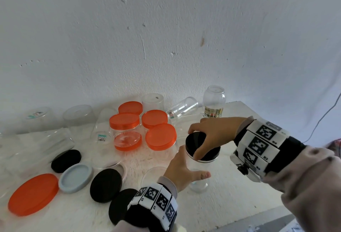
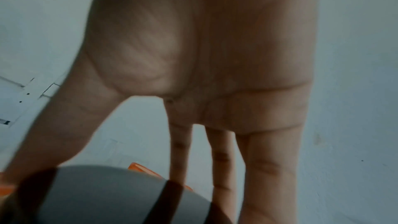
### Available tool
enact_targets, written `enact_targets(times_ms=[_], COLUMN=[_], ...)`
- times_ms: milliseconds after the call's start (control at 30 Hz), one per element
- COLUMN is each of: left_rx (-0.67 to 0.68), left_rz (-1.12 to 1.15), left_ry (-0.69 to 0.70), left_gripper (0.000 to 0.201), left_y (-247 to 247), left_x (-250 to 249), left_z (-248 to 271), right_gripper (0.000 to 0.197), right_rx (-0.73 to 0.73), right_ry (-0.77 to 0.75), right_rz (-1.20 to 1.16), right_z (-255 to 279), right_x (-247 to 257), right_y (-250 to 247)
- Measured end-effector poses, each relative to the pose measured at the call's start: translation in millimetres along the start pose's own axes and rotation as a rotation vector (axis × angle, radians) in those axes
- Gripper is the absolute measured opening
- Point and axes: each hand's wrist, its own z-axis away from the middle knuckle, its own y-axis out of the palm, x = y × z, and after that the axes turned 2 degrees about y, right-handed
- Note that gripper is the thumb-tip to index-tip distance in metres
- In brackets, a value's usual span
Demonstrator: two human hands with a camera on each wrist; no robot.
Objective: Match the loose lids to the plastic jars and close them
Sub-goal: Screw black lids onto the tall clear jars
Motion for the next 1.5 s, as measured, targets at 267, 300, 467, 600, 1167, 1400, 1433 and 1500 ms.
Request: enact_targets(times_ms=[267, 300, 467, 600, 1167, 1400, 1433, 1500], left_rx=[0.007, 0.004, -0.008, -0.001, -0.007, -0.018, -0.022, -0.025], left_rz=[-0.003, -0.001, 0.005, 0.004, 0.018, 0.0, 0.0, -0.003], left_ry=[0.014, 0.014, 0.022, 0.023, 0.015, 0.019, 0.017, 0.017], left_gripper=[0.089, 0.088, 0.086, 0.086, 0.086, 0.084, 0.083, 0.083], left_y=[-0.3, -0.3, -0.4, -0.8, 0.0, 0.7, 0.8, 1.1], left_x=[-0.3, 0.1, -0.2, -1.3, 0.0, -0.1, -0.2, -0.3], left_z=[0.9, 0.9, 1.7, 2.0, 3.4, 3.2, 3.2, 3.2], right_gripper=[0.093, 0.089, 0.072, 0.075, 0.077, 0.074, 0.073, 0.073], right_rx=[0.002, 0.017, -0.014, -0.075, -0.048, -0.15, -0.165, -0.191], right_ry=[0.005, -0.023, -0.05, 0.024, -0.066, -0.097, -0.1, -0.103], right_rz=[-0.033, -0.028, -0.021, 0.002, 0.027, 0.007, 0.007, 0.017], right_z=[1.0, 2.0, -1.2, -4.7, -3.2, -0.8, -0.9, -1.4], right_x=[-1.8, -1.4, -1.4, 0.1, 1.2, -2.5, -2.6, -2.2], right_y=[4.3, 2.1, 1.4, 7.4, 3.7, 11.9, 12.9, 14.9])
